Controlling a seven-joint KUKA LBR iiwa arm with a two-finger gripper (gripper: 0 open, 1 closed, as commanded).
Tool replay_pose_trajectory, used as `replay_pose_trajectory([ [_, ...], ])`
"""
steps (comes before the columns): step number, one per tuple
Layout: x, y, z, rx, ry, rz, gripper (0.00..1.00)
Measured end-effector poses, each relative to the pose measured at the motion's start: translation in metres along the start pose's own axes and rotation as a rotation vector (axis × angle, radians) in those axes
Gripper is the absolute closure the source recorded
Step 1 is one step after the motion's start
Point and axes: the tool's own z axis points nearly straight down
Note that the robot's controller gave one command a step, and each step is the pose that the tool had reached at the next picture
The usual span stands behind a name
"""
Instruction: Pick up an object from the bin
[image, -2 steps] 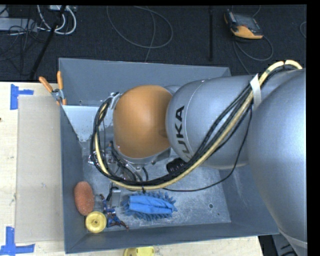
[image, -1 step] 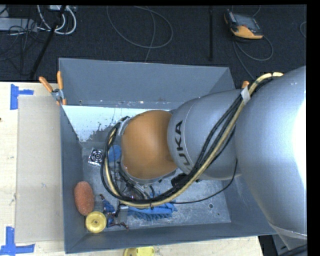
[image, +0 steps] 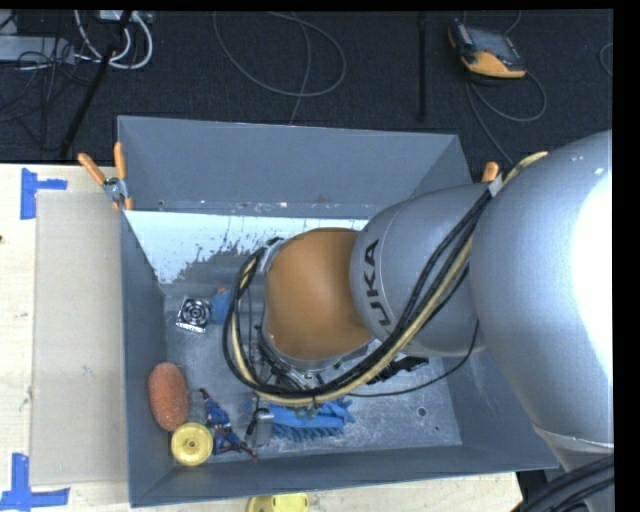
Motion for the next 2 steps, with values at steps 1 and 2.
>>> replay_pose_trajectory([
  [1, 0.007, -0.002, 0.017, 0.000, -0.008, -0.030, 0.00],
  [2, 0.006, -0.026, 0.006, -0.002, -0.006, -0.037, 0.00],
])
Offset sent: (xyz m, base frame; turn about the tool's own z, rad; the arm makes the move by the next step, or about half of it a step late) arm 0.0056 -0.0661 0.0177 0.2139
